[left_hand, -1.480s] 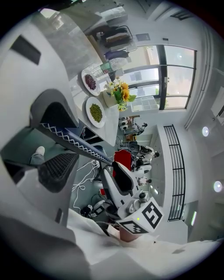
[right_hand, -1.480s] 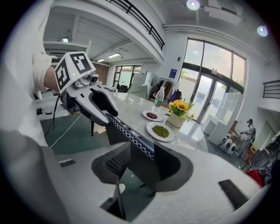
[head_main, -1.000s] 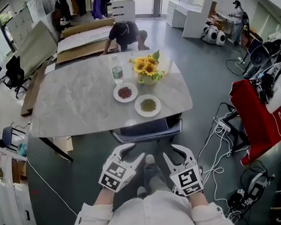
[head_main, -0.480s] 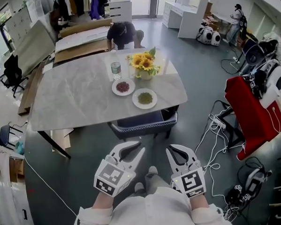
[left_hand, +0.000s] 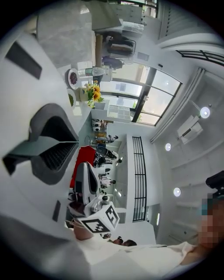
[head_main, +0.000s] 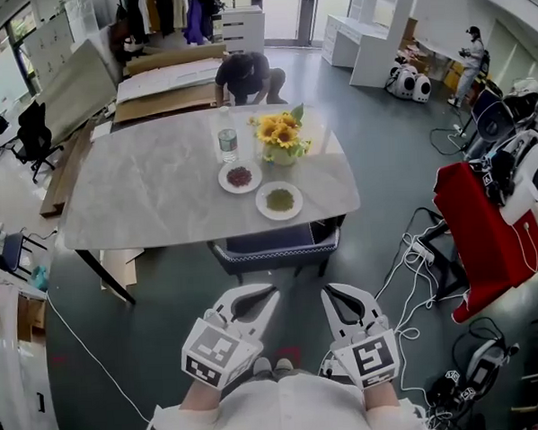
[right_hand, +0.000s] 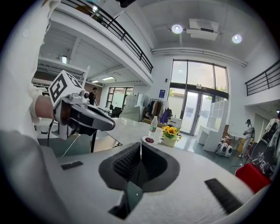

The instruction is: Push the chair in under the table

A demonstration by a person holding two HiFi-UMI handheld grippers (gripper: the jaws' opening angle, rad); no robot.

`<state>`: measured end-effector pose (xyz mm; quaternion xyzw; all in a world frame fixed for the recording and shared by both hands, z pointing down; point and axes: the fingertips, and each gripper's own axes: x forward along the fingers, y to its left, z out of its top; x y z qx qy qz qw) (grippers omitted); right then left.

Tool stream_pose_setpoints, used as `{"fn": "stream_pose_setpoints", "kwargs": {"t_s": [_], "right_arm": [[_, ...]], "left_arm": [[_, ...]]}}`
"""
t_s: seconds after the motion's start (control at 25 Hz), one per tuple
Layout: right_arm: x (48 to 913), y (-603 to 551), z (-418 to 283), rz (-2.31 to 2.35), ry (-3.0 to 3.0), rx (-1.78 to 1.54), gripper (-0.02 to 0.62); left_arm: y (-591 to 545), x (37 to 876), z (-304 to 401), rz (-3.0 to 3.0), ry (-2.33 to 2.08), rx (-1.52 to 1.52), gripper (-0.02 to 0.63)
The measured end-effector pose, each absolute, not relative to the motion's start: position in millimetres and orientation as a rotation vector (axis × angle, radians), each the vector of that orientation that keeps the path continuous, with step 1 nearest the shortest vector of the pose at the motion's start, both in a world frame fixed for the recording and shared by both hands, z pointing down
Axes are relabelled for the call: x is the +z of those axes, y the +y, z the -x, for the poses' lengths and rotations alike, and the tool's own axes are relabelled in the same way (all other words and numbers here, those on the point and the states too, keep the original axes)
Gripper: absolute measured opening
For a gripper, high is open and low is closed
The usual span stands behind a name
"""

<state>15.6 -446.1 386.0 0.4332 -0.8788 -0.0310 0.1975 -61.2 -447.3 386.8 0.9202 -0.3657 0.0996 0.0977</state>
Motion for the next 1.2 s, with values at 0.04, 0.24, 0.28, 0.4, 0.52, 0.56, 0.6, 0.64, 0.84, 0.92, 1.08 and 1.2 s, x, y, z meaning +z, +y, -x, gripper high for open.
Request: {"fn": "stream_pose_setpoints", "kwargs": {"t_s": [0.04, 0.24, 0.28, 0.4, 0.52, 0.56, 0.6, 0.64, 0.84, 0.92, 1.08, 1.2], "right_arm": [[384, -446, -16, -1.212, -2.472, -0.082, 0.009], [375, -452, -19, -1.194, -2.513, -0.074, 0.009], [373, -452, -19, -1.188, -2.525, -0.074, 0.009], [365, -450, -18, -1.177, -2.583, -0.045, 0.008], [349, -446, -18, -1.181, -2.663, -0.013, 0.008], [344, -445, -18, -1.183, -2.681, -0.011, 0.008], [341, -444, -19, -1.184, -2.694, -0.008, 0.008], [339, -444, -20, -1.184, -2.703, -0.005, 0.008], [340, -443, -22, -1.162, -2.694, -0.034, 0.005], [340, -442, -21, -1.15, -2.691, -0.05, 0.003], [340, -440, -19, -1.133, -2.695, -0.046, 0.002], [342, -438, -17, -1.124, -2.692, -0.04, 0.003]], "left_arm": [[-447, 385, 59, -2.73, -1.087, 0.29, 0.021], [-446, 376, 42, -2.706, -1.054, 0.253, 0.018], [-447, 374, 40, -2.705, -1.056, 0.242, 0.018], [-449, 369, 39, -2.699, -1.085, 0.2, 0.017], [-449, 360, 38, -2.708, -1.115, 0.176, 0.016], [-449, 357, 38, -2.714, -1.121, 0.175, 0.016], [-449, 356, 37, -2.719, -1.124, 0.176, 0.015], [-448, 355, 36, -2.72, -1.125, 0.178, 0.015], [-446, 356, 31, -2.742, -1.133, 0.195, 0.015], [-442, 356, 27, -2.759, -1.117, 0.204, 0.015], [-442, 355, 28, -2.765, -1.128, 0.197, 0.015], [-441, 355, 27, -2.757, -1.114, 0.201, 0.015]]}}
